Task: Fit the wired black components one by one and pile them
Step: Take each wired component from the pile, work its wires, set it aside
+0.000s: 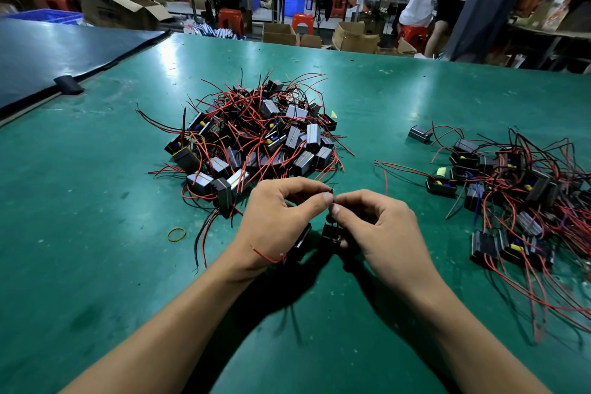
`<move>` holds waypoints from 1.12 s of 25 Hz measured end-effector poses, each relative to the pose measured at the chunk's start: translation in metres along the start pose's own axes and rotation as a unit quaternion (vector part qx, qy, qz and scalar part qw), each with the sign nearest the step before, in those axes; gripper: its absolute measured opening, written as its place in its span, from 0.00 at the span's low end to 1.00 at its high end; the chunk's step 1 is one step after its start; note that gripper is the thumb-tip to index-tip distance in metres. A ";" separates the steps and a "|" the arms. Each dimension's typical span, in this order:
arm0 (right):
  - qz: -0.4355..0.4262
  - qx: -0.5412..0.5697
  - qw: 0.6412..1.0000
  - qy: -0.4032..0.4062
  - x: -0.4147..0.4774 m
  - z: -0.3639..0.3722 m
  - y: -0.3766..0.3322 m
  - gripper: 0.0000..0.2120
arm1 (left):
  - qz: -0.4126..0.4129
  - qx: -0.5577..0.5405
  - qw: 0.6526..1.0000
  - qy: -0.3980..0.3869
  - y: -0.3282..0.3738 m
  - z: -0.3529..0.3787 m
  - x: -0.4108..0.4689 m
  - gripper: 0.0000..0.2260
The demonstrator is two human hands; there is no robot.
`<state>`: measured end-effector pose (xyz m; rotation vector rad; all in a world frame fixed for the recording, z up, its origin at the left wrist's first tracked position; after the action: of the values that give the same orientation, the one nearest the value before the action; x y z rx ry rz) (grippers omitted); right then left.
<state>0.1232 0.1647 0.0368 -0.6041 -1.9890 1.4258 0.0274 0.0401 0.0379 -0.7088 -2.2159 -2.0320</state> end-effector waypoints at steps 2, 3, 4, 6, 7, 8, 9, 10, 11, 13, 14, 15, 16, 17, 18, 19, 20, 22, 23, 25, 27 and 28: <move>-0.001 0.003 1.000 -0.002 0.001 0.000 0.001 0.05 | 0.003 -0.003 1.000 0.010 0.001 0.000 0.000 0.02; -0.002 0.001 1.000 -0.002 0.001 0.000 0.001 0.05 | 0.004 -0.003 1.000 0.012 0.001 -0.001 0.000 0.02; -0.005 -0.004 1.000 -0.003 0.001 0.000 0.001 0.05 | 0.005 -0.003 1.000 0.012 0.002 -0.001 0.000 0.02; -0.013 -0.018 1.000 -0.003 0.002 0.000 0.002 0.04 | 0.007 -0.001 1.000 0.010 0.002 -0.001 -0.001 0.02; -0.017 -0.024 1.000 -0.003 0.002 -0.001 0.002 0.04 | 0.009 0.001 1.000 0.011 0.002 -0.002 -0.001 0.02; -0.021 -0.026 0.999 -0.002 0.001 -0.001 0.001 0.04 | 0.013 0.005 1.000 0.015 0.002 -0.002 -0.001 0.02; -0.024 -0.022 0.999 0.004 0.001 -0.001 0.000 0.04 | 0.020 0.012 1.000 0.020 0.002 -0.003 -0.001 0.02; -0.027 -0.012 0.999 0.015 0.001 -0.002 -0.002 0.03 | 0.034 0.022 0.999 0.023 0.002 -0.003 0.000 0.02; -0.032 0.002 0.999 0.030 0.001 -0.003 -0.003 0.03 | 0.055 0.036 0.998 0.025 0.003 -0.004 0.000 0.02; -0.048 0.019 0.997 0.053 0.001 -0.006 -0.006 0.04 | 0.115 0.068 0.991 0.022 0.007 -0.004 -0.001 0.02; -0.060 0.015 0.996 0.057 0.001 -0.006 -0.007 0.04 | 0.144 0.082 0.986 0.017 0.009 -0.004 -0.002 0.03; -0.075 0.003 0.995 0.060 0.001 -0.006 -0.008 0.03 | 0.169 0.093 0.981 0.010 0.010 -0.004 -0.003 0.03; -0.092 -0.013 0.994 0.062 0.000 -0.006 -0.008 0.02 | 0.191 0.101 0.976 0.005 0.010 -0.004 -0.004 0.03; -0.110 -0.030 0.991 0.066 0.000 -0.005 -0.009 0.01 | 0.210 0.110 0.971 0.003 0.010 -0.004 -0.004 0.03; -0.128 -0.047 0.988 0.072 -0.001 -0.005 -0.010 0.01 | 0.229 0.120 0.966 0.005 0.010 -0.004 -0.004 0.03; -0.140 -0.060 0.985 0.078 -0.001 -0.005 -0.011 0.02 | 0.243 0.127 0.962 0.008 0.010 -0.004 -0.004 0.03; -0.146 -0.067 0.984 0.081 -0.001 -0.005 -0.011 0.03 | 0.252 0.130 0.959 0.010 0.010 -0.004 -0.004 0.04; -0.139 -0.069 0.985 0.081 0.000 -0.005 -0.013 0.06 | 0.266 0.130 0.955 0.011 0.010 -0.004 -0.003 0.04; -0.127 -0.075 0.986 0.079 0.000 -0.005 -0.012 0.07 | 0.272 0.132 0.953 0.011 0.010 -0.004 -0.003 0.04; -0.090 -0.107 0.988 0.069 0.003 -0.004 -0.009 0.10 | 0.277 0.142 0.950 0.008 0.009 -0.003 -0.004 0.03; -0.027 -0.105 0.993 0.043 0.004 -0.001 -0.005 0.14 | 0.295 0.164 0.941 0.004 0.009 -0.003 -0.005 0.03; 0.023 -0.059 0.998 0.029 0.004 0.001 -0.003 0.15 | 0.310 0.180 0.934 0.005 0.010 -0.002 -0.006 0.03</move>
<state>0.1192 0.1657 0.0405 -0.7405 -2.0355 1.3088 0.0359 0.0362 0.0456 -1.1518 -1.9285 -1.2849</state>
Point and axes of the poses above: each hand's wrist, its own x-axis towards the middle knuckle, its own z-axis out of the palm, y = z × x, the point moved 3 cm from there along x, towards the middle knuckle, and after that the axes turned 14 degrees about y, right-handed, at the moved point
